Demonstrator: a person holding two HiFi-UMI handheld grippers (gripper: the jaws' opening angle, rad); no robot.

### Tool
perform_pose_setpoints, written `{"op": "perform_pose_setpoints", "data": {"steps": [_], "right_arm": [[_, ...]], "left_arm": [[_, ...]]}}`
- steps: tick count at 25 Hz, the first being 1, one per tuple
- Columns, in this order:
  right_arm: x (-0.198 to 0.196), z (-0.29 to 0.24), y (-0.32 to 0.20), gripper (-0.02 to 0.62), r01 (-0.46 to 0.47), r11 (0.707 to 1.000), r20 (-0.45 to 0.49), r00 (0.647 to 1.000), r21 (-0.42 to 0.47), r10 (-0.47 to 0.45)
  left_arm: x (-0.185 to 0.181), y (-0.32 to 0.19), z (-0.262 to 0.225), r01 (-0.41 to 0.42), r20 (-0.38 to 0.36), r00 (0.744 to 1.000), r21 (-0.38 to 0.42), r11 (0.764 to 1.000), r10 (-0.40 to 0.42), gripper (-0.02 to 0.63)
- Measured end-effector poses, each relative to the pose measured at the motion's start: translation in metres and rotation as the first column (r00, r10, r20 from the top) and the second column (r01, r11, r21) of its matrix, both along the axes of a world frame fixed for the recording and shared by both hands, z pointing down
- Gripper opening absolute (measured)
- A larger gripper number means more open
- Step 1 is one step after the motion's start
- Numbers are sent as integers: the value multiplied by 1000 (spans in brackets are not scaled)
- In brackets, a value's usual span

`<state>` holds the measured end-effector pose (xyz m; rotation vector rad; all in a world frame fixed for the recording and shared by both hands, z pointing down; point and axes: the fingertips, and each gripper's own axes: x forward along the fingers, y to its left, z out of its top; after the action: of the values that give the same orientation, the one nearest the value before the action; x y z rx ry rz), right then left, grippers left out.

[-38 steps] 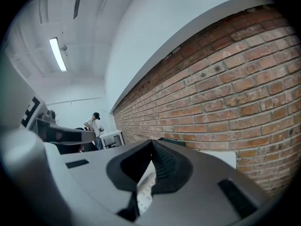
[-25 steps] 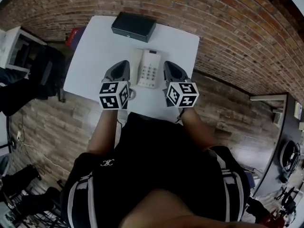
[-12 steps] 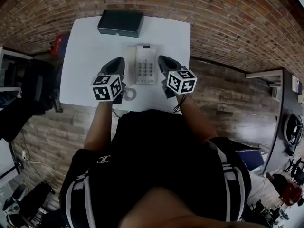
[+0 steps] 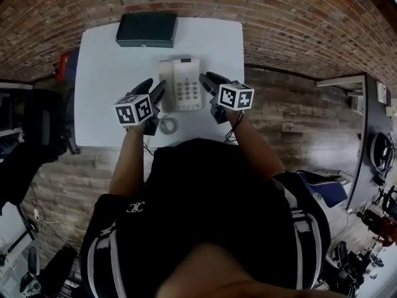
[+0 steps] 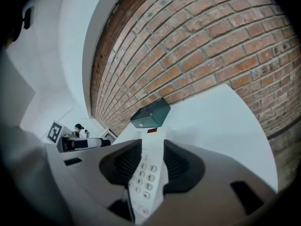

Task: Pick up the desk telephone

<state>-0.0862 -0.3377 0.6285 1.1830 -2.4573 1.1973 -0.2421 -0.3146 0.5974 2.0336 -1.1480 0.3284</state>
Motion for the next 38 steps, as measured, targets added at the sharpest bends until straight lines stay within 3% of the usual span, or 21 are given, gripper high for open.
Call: {"op": "perform_pose_setpoints", "data": {"steps": [3, 5, 13, 18, 22, 29, 38], "right_arm": [[-1, 13, -5, 134, -4, 999, -4, 1000, -44, 4], [-4, 22, -8, 184, -7, 997, -4, 1000, -72, 7], [-12, 48, -10, 198, -8, 986, 19, 1000, -166, 11], [-17, 56, -13, 198, 9, 978, 63, 998, -210, 4], [-21, 63, -12, 198, 32, 967, 92, 996, -251, -9], [-28, 69, -9, 198, 65, 952, 130, 991, -299, -26], [-29, 65, -7, 190, 43, 956, 97, 995, -291, -15]], "left_arm": [[0, -5, 17, 0, -94, 996, -76, 997, -7, 276], [-3, -9, 26, 13, -144, 989, -109, 994, -28, 302], [-3, -11, 57, -16, -235, 972, -201, 979, -33, 308], [7, -7, 69, -69, -380, 924, -258, 964, -36, 308], [9, -6, 78, -84, -387, 922, -275, 958, -30, 318], [14, -3, 84, -154, -458, 889, -326, 933, -14, 319], [15, 0, 81, -231, -396, 914, -346, 909, 82, 311]]}}
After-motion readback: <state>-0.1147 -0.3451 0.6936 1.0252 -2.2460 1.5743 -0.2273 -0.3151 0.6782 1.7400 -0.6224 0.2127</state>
